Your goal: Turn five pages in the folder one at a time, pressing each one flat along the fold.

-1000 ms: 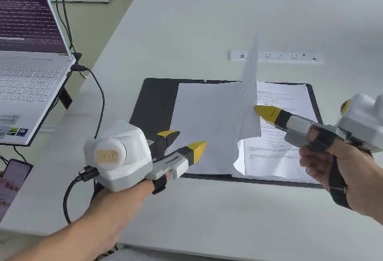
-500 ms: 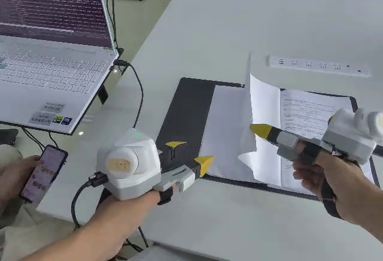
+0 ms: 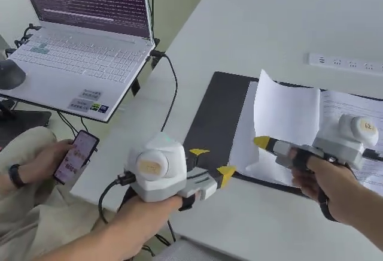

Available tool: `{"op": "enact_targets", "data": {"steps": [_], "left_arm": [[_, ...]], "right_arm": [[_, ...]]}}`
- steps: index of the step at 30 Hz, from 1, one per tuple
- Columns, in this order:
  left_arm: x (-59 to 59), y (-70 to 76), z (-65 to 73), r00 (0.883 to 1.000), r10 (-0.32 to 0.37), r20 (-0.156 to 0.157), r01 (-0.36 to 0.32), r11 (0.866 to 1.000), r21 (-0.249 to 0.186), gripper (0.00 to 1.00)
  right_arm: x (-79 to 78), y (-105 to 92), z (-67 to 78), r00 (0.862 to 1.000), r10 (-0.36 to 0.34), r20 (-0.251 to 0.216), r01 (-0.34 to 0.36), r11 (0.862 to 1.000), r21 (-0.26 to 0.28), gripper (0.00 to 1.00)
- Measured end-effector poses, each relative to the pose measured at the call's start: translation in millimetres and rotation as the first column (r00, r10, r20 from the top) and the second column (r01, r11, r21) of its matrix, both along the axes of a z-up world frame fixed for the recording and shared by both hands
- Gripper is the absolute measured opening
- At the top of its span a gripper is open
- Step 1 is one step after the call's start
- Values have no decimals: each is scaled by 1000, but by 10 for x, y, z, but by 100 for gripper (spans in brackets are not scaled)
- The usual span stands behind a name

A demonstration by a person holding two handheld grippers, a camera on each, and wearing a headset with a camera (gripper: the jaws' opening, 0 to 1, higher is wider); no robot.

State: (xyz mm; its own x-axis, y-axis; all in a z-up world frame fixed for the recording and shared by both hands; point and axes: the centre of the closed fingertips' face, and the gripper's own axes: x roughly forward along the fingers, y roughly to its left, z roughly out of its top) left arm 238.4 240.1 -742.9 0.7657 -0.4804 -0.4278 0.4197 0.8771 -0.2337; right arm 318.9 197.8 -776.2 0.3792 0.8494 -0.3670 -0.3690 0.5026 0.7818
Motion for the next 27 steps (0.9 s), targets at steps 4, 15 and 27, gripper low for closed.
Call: {"op": "enact_targets", "data": {"steps": [4, 15, 27], "left_arm": [[3, -15, -52, 1000, -5, -10, 5, 1000, 4, 34], [61, -87, -146, 1000, -22, -21, 22, 1000, 19, 34], [407, -503, -345, 996, -93, -7, 93, 992, 80, 29]], "right_arm": [[27, 31, -102, 1000, 3, -14, -3, 1000, -11, 0], [20, 31, -72, 1000, 0, -22, 1, 1000, 25, 6], [410, -553, 180, 995, -88, 42, 86, 995, 52, 4]]}}
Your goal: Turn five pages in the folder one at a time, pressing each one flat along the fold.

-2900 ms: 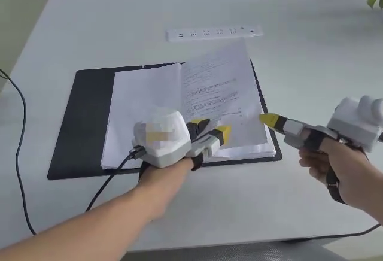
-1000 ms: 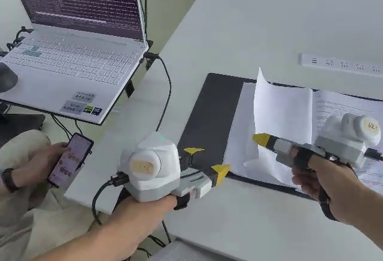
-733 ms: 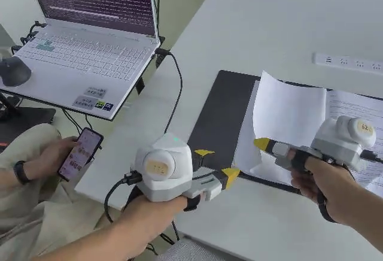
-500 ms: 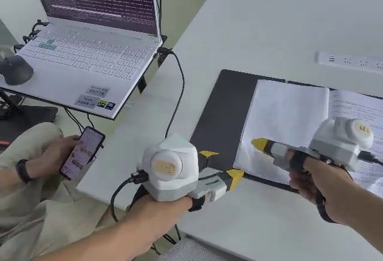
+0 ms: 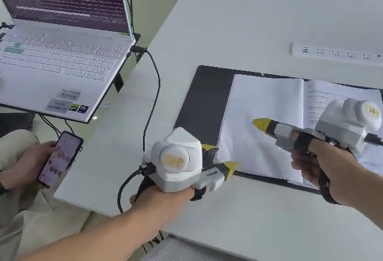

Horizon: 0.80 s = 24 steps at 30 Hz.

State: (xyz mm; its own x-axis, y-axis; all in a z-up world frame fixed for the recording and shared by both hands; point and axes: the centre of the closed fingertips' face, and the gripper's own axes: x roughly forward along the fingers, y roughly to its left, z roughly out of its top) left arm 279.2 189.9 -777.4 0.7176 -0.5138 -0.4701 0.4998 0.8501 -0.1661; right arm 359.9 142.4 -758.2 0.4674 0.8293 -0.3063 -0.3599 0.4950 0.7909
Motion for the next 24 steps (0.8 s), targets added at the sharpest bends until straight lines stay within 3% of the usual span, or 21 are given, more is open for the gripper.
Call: {"op": "enact_targets", "data": {"steps": [3, 7, 10, 15, 19, 20, 21, 22, 24], "left_arm": [[99, -104, -41, 1000, 0, 1, 0, 1000, 2, 29], [192, -134, -152, 1000, 20, -9, -20, 1000, 22, 27], [230, -126, -221, 999, 32, -11, -32, 999, 40, 25], [208, -78, -398, 998, 51, -42, -48, 996, 77, 23], [199, -64, -409, 999, 41, 2, -41, 992, 118, 21], [201, -58, -416, 1000, 7, 29, -12, 986, 169, 20], [199, -64, -416, 999, -4, 39, -3, 983, 184, 20], [202, -63, -416, 1000, 21, 22, -24, 988, 150, 20], [202, -61, -414, 1000, 20, 22, -23, 988, 150, 20]], "right_arm": [[121, -196, -3, 1000, -27, -3, 27, 1000, -10, 4], [271, -393, -16, 999, -49, -12, 48, 999, -19, 4], [388, -508, -20, 997, -74, -34, 74, 997, -6, 4], [572, -643, -65, 992, -107, -67, 108, 994, 11, 2], [704, -703, -124, 986, -139, -92, 142, 990, 25, 0], [741, -707, -146, 983, -146, -111, 151, 988, 33, 0], [770, -707, -165, 982, -149, -118, 154, 988, 34, 0], [790, -701, -186, 981, -148, -122, 152, 988, 31, 0], [808, -679, -264, 979, -137, -149, 140, 990, 11, 0]]}}
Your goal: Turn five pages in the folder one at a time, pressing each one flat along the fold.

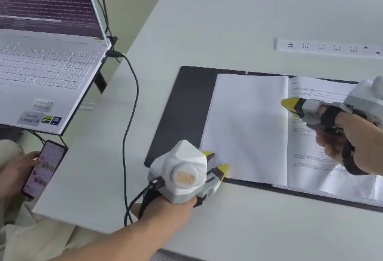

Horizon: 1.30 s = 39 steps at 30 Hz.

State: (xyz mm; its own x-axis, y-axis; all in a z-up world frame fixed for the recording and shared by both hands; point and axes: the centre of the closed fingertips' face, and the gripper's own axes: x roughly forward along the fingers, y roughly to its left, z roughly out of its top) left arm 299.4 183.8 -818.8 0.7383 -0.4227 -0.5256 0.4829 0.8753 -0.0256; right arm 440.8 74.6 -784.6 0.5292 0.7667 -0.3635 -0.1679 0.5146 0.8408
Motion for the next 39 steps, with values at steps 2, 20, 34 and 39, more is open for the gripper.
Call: {"op": "enact_targets", "data": {"steps": [2, 20, 34, 39], "left_arm": [[-1, -1, 0, 1000, 0, -1, 0, 1000, 1, 20], [1, 1, 13, 1000, -5, 20, 6, 1000, -22, 20], [1, 4, 8, 1000, -2, 19, 3, 999, -34, 20], [2, 11, -3, 1000, -2, 20, 2, 999, -36, 20]], "right_arm": [[-8, 44, -57, 1000, 24, -19, -24, 1000, -17, 0], [745, -70, -236, 979, -168, -112, 171, 985, 21, 0], [927, -128, -223, 969, -234, -85, 231, 972, -38, 0], [619, -93, -215, 978, -139, -153, 142, 990, 10, 0]]}}
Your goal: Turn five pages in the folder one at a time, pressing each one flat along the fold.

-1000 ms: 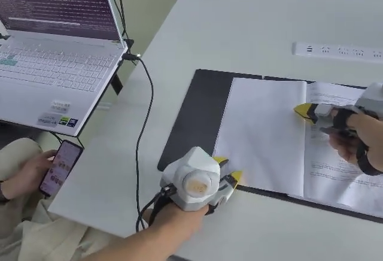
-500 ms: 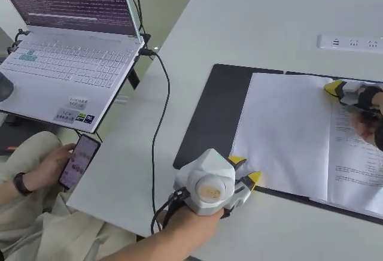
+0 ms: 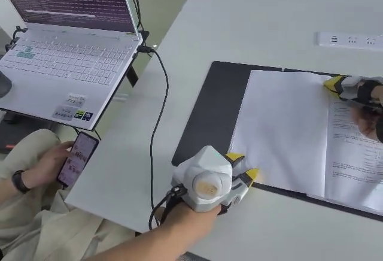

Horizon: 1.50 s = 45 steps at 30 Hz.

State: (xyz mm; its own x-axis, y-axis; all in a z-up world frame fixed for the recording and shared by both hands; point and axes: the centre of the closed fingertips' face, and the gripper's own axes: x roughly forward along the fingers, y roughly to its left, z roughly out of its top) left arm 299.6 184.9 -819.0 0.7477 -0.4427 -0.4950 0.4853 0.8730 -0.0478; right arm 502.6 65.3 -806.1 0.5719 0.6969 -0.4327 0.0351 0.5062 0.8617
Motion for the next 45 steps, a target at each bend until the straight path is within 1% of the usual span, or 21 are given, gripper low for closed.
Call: {"op": "enact_targets", "data": {"steps": [4, 6, 7, 8, 9, 11, 14, 15, 16, 19, 20, 22, 24, 25, 29, 30, 31, 33, 38, 42, 45], "left_arm": [[-5, 5, 0, 1000, 2, -2, -2, 1000, -1, 20], [-6, 7, 0, 1000, 1, -4, -1, 1000, 1, 20], [-9, 8, 1, 1000, 1, -4, -1, 1000, 1, 20], [-9, 9, 2, 1000, 0, -3, 0, 1000, 1, 20], [-11, 11, 3, 1000, 1, -4, -1, 1000, 1, 20], [-15, 12, 6, 1000, 2, -4, -2, 1000, 1, 20], [-18, 13, 10, 1000, 2, -6, -2, 1000, 1, 20], [-19, 14, 10, 1000, 2, -6, -2, 1000, 1, 20], [-19, 13, 10, 1000, 3, -7, -3, 1000, 0, 20], [-19, 13, 12, 1000, 3, -6, -3, 1000, 1, 20], [-18, 13, 11, 1000, 3, -7, -3, 1000, 1, 20], [-17, 13, 10, 1000, 4, -9, -4, 1000, 2, 20], [-16, 12, 12, 1000, 3, -13, -3, 1000, 5, 20], [-17, 11, 15, 1000, 1, -14, -1, 1000, 8, 20], [-16, 12, 14, 1000, 1, -17, -1, 1000, 11, 20], [-13, 12, 8, 1000, 1, -19, -1, 1000, 12, 20], [-11, 13, 5, 1000, 0, -19, 0, 1000, 14, 20], [-12, 12, 4, 1000, 0, -21, 0, 1000, 14, 20], [-15, 11, 4, 1000, -1, -20, 1, 1000, 15, 20], [-17, 11, 4, 1000, 2, -21, -2, 1000, 13, 20], [-17, 12, 2, 1000, 7, -19, -7, 1000, 9, 20]], "right_arm": [[-201, -6, -3, 999, 40, -29, -39, 999, 38, 0], [-314, -3, 3, 998, 61, -32, -59, 997, 51, 0], [-402, 14, 16, 996, 80, -46, -77, 995, 69, 0], [-464, 24, 20, 994, 94, -48, -90, 993, 76, 0], [-579, 47, 29, 991, 124, -55, -119, 989, 87, 0], [-691, 55, 31, 988, 143, -60, -136, 985, 107, 0], [-888, 45, 43, 986, 153, -72, -142, 980, 142, 0], [-934, 43, 31, 983, 165, -76, -152, 977, 147, 0], [-1012, 47, 22, 980, 179, -83, -165, 975, 150, 0], [-1144, 49, 20, 979, 188, -83, -174, 973, 153, 0], [-1218, 56, 26, 978, 189, -88, -174, 972, 161, 0], [-1315, 61, 13, 974, 206, -91, -189, 967, 168, 0], [-1365, 54, -10, 972, 214, -102, -194, 965, 176, 0], [-1436, 68, -6, 969, 224, -101, -205, 963, 173, 0], [-1626, 98, 3, 965, 240, -107, -220, 960, 173, 0], [-1657, 101, 2, 965, 240, -107, -220, 960, 174, 0], [-1722, 115, 15, 963, 245, -110, -224, 958, 177, 0], [-1773, 110, 8, 964, 241, -110, -219, 959, 182, 0], [-2009, 126, 20, 961, 250, -120, -223, 954, 201, 0], [-2141, 119, 26, 960, 251, -125, -221, 952, 212, 0], [-2209, 117, 13, 958, 257, -124, -227, 950, 215, 0]]}}
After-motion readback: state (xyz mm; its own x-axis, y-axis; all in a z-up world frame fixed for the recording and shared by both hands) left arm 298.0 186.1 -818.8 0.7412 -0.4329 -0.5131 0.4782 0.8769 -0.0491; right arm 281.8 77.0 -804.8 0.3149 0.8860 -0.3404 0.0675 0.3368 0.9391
